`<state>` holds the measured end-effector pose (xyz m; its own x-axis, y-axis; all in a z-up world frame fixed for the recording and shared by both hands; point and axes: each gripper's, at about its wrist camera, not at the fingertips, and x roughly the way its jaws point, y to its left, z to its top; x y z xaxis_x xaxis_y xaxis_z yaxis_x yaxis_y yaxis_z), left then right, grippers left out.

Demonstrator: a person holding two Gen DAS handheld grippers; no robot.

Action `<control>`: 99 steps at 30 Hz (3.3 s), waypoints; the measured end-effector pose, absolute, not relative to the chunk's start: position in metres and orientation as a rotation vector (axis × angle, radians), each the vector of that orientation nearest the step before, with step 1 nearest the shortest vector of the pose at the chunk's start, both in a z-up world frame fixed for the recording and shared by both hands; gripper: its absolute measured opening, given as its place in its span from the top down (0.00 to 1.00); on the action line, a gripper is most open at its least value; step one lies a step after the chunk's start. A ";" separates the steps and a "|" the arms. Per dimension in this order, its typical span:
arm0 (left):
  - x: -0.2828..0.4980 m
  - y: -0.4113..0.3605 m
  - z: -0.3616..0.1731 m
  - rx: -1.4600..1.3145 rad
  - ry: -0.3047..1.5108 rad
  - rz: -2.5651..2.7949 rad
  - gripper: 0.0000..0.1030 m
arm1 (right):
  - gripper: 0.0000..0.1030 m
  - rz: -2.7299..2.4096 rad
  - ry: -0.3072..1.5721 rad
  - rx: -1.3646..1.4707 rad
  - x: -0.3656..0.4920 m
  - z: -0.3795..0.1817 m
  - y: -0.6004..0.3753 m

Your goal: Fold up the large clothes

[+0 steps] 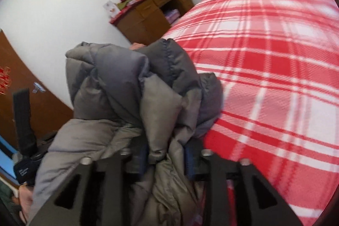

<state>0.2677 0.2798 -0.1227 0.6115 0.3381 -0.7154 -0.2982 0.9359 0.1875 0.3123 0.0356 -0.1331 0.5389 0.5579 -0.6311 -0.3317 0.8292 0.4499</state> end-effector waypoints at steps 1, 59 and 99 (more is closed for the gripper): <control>0.267 0.281 -0.123 0.058 0.835 0.366 0.68 | 0.50 0.514 0.842 0.277 0.308 -0.127 0.029; -0.036 0.179 0.042 0.070 0.455 0.291 0.31 | 0.23 0.167 0.228 0.153 0.004 0.062 -0.020; -0.032 0.198 0.038 0.035 0.475 0.325 0.31 | 0.21 0.140 0.209 0.168 -0.001 0.063 -0.027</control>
<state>-0.0316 0.1979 0.0378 0.8392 0.3151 -0.4432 -0.2989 0.9481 0.1081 -0.0007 -0.0268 0.0629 0.9686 0.1556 -0.1941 -0.1207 0.9762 0.1801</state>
